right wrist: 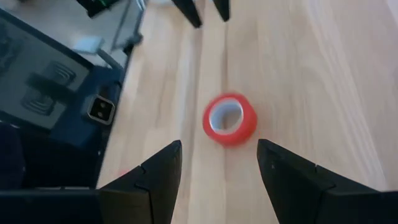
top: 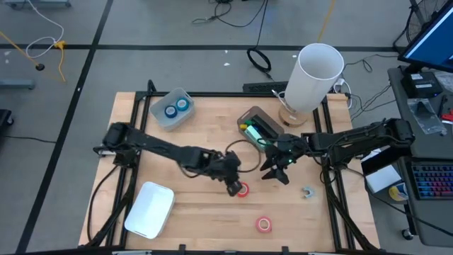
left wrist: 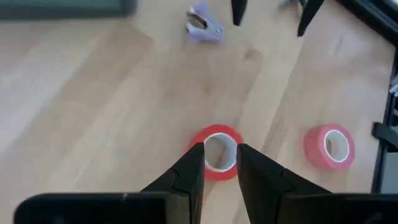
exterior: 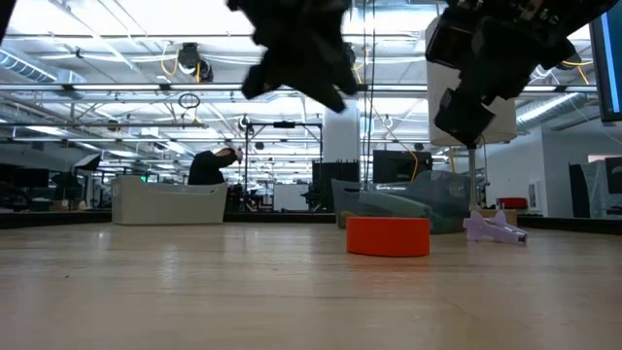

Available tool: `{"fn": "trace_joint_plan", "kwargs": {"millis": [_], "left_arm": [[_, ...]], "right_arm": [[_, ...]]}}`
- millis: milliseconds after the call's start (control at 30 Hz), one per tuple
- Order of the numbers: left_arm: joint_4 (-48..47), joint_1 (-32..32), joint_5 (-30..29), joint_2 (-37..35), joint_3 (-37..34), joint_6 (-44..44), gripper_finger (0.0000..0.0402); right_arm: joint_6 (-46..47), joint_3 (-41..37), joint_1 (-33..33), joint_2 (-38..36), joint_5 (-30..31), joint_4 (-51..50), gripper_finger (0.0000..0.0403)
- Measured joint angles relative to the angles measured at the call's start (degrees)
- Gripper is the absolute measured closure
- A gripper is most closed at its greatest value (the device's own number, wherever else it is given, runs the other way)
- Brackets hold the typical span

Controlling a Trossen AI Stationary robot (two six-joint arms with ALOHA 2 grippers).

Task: Pick and place Stapler, Stapler remover, tape
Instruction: Put the orange tape into the gray bin

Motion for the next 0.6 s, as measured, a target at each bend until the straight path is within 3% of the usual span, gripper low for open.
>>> {"fn": "trace_joint_plan", "kwargs": {"millis": [167, 367, 500, 600], "left_arm": [[-2.52, 2.99, 7.24, 6.64, 5.47, -4.26, 0.0309], [-3.1, 4.83, 14.64, 11.34, 5.68, -10.74, 0.0309], [-2.71, 4.36, 15.04, 12.46, 5.7, -12.22, 0.0309], [-2.77, 3.42, 12.18, 12.58, 5.7, -12.87, 0.0309]], "right_arm": [[0.02, 0.0, 0.0, 0.0, 0.0, -4.01, 0.0202], [-0.33, 0.0, 0.0, 0.0, 0.0, -4.33, 0.0202], [-2.21, 0.0, 0.0, 0.0, 0.07, -4.27, 0.0202], [-3.01, 0.0, 0.0, 0.0, 0.07, -4.12, 0.0202]]}}
